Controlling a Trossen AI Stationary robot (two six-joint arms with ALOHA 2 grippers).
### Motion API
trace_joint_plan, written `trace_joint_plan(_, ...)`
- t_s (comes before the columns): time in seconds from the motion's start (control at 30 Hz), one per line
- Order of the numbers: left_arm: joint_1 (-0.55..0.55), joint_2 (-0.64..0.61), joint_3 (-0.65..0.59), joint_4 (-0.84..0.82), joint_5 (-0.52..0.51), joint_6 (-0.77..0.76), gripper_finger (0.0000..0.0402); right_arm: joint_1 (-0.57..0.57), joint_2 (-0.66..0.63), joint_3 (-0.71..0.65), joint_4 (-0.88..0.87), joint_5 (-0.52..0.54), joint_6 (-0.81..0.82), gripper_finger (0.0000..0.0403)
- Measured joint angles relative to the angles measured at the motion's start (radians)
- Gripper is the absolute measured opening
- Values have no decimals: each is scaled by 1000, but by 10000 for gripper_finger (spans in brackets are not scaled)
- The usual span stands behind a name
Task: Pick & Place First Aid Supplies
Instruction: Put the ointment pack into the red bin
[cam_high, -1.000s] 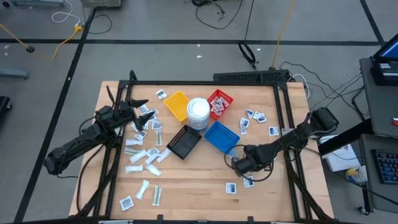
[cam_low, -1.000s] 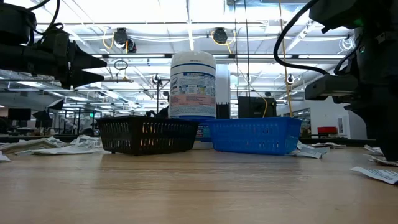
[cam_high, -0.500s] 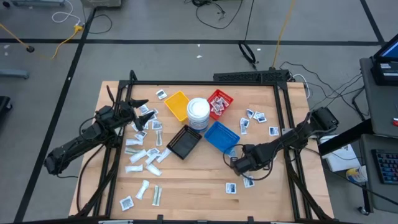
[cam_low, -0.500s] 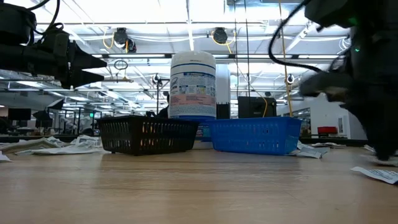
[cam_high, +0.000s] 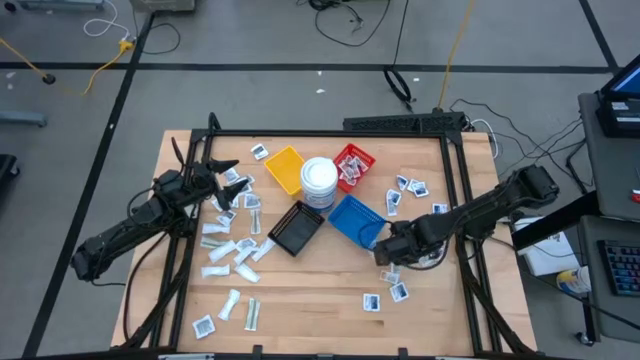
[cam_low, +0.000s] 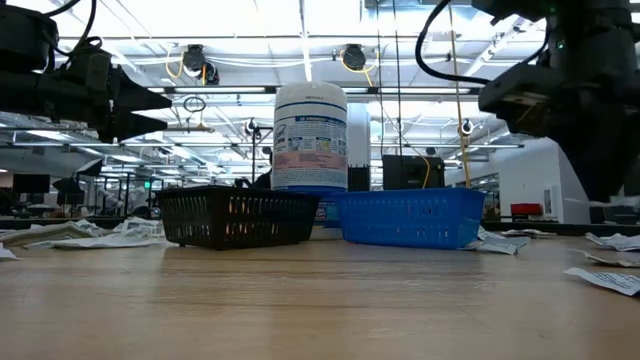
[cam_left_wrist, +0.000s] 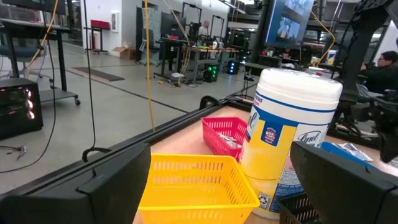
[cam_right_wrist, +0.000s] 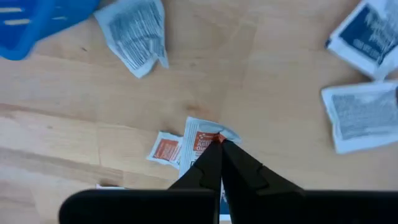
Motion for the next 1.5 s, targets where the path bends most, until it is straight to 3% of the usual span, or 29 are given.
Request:
trace_joint_plan(0.6, 0, 0, 0, 0, 0, 0, 392, -190, -159, 2, -269, -52, -322, 0)
trace_joint_plan(0.83, 0, 0, 0, 0, 0, 0, 392, -339, -125, 116, -330, -23, -517, 0)
trace_joint_plan(1.1, 0, 0, 0, 0, 0, 0, 392, -559, -11, 261, -354, -24, -803, 0)
trace_joint_plan(1.5, 0, 0, 0, 0, 0, 0, 392, -811, 300, 609, -407, -26, -1153, 0)
